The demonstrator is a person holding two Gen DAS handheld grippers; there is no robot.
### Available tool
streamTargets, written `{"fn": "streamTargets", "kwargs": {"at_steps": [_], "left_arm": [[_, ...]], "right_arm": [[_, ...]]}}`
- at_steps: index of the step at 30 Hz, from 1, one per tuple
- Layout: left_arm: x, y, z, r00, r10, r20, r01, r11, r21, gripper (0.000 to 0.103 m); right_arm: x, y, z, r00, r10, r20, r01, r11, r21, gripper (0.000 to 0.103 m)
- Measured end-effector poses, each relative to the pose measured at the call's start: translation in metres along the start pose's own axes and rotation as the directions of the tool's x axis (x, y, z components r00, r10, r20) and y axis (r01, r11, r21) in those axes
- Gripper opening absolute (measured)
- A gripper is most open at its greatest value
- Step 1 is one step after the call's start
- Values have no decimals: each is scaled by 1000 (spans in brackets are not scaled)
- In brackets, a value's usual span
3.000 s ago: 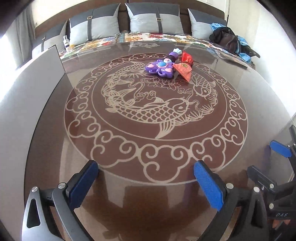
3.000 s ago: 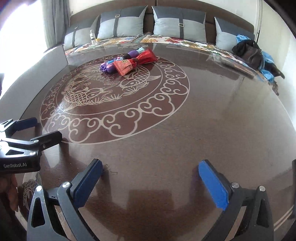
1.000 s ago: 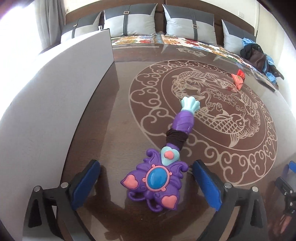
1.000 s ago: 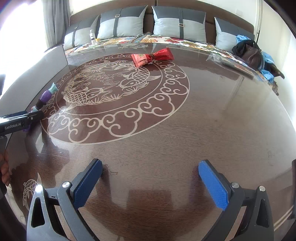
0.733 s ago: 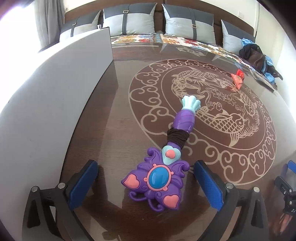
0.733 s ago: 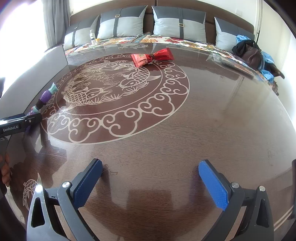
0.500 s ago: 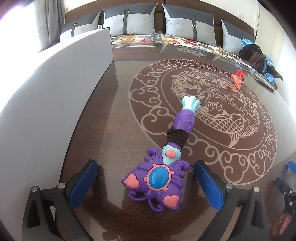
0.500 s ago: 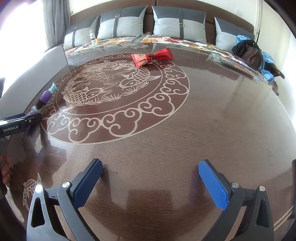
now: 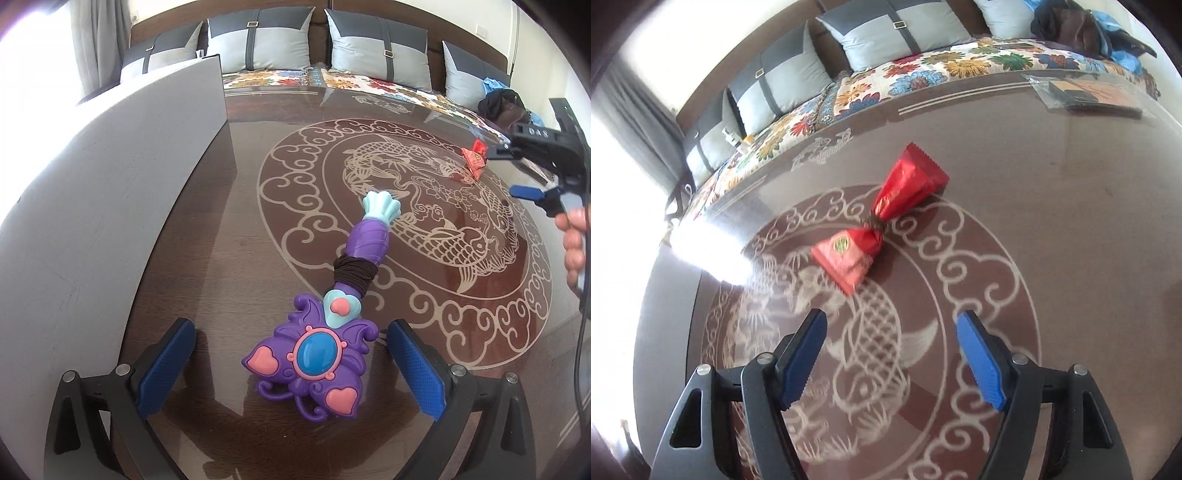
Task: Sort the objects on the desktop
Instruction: 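Grasp the red candy packet with the right tool while the left tool holds the wand, then lift the wand with the left tool while the right tool holds the candy packet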
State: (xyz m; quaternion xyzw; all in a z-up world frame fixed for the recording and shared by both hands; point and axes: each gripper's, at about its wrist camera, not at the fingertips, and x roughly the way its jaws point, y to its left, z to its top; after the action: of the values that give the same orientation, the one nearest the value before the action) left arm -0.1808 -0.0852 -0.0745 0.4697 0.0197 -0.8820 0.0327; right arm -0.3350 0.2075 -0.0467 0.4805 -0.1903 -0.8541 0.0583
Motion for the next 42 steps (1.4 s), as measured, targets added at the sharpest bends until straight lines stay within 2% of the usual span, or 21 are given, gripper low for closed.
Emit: {"fn": "streamTargets", "kwargs": {"at_steps": [3, 6, 8, 9, 10, 11, 15, 19, 21, 23, 26, 29, 31, 34, 37, 40, 42], "left_arm": [[0, 0, 0, 1000, 1, 0, -1, 1000, 1, 103], [0, 0, -1, 1000, 0, 0, 0, 1000, 0, 103], [0, 0, 0, 1000, 0, 1, 0, 1000, -1, 103], [0, 0, 0, 1000, 0, 1, 0, 1000, -1, 103], [0, 0, 0, 1000, 0, 1, 0, 1000, -1, 103], [0, 0, 0, 1000, 0, 1, 0, 1000, -1, 103], [0, 0, 0, 1000, 1, 1, -1, 1000, -1, 103], [-1, 1, 0, 1000, 2, 1, -2, 1000, -1, 103], [-1, 1, 0, 1000, 2, 1, -2, 1000, -1, 103], [-1, 1, 0, 1000, 2, 1, -2, 1000, -1, 103], [-1, 1, 0, 1000, 2, 1, -2, 1000, -1, 103], [-1, 1, 0, 1000, 2, 1, -2, 1000, -1, 103], [-1, 1, 0, 1000, 2, 1, -2, 1000, -1, 103], [-1, 1, 0, 1000, 2, 1, -2, 1000, 0, 103], [-1, 1, 0, 1000, 2, 1, -2, 1000, -1, 103], [-1, 1, 0, 1000, 2, 1, -2, 1000, 0, 103], [-1, 1, 0, 1000, 2, 1, -2, 1000, -1, 103]], "right_arm": [[22, 8, 31, 1000, 26, 12, -27, 995, 101, 74], [39, 23, 48, 999, -52, -3, 52, 994, 94, 73], [45, 36, 52, 994, -109, -12, 109, 994, 14, 60], [49, 40, 52, 992, -121, -21, 120, 992, -35, 35], [49, 45, 48, 991, -134, -21, 131, 987, -90, 25], [48, 47, 42, 990, -141, -14, 137, 980, -146, 25], [32, 57, -3, 991, -130, -12, 116, 921, -372, 25], [-12, 58, -89, 994, -111, 6, 95, 817, -569, 25], [-37, 55, -134, 995, -91, 31, 90, 770, -631, 25], [-60, 48, -171, 997, -67, 49, 83, 748, -659, 25], [-84, 40, -209, 996, -46, 79, 87, 753, -653, 25], [-92, 35, -223, 994, -49, 99, 100, 778, -620, 29], [-91, 32, -220, 991, -72, 113, 126, 793, -595, 47], [-89, 26, -214, 990, -72, 121, 128, 814, -567, 62], [-86, 19, -206, 994, -55, 94, 97, 847, -522, 68], [-85, 24, -209, 991, -82, 108, 128, 837, -533, 73], [-84, 21, -207, 991, -84, 99, 123, 850, -511, 78]]}}
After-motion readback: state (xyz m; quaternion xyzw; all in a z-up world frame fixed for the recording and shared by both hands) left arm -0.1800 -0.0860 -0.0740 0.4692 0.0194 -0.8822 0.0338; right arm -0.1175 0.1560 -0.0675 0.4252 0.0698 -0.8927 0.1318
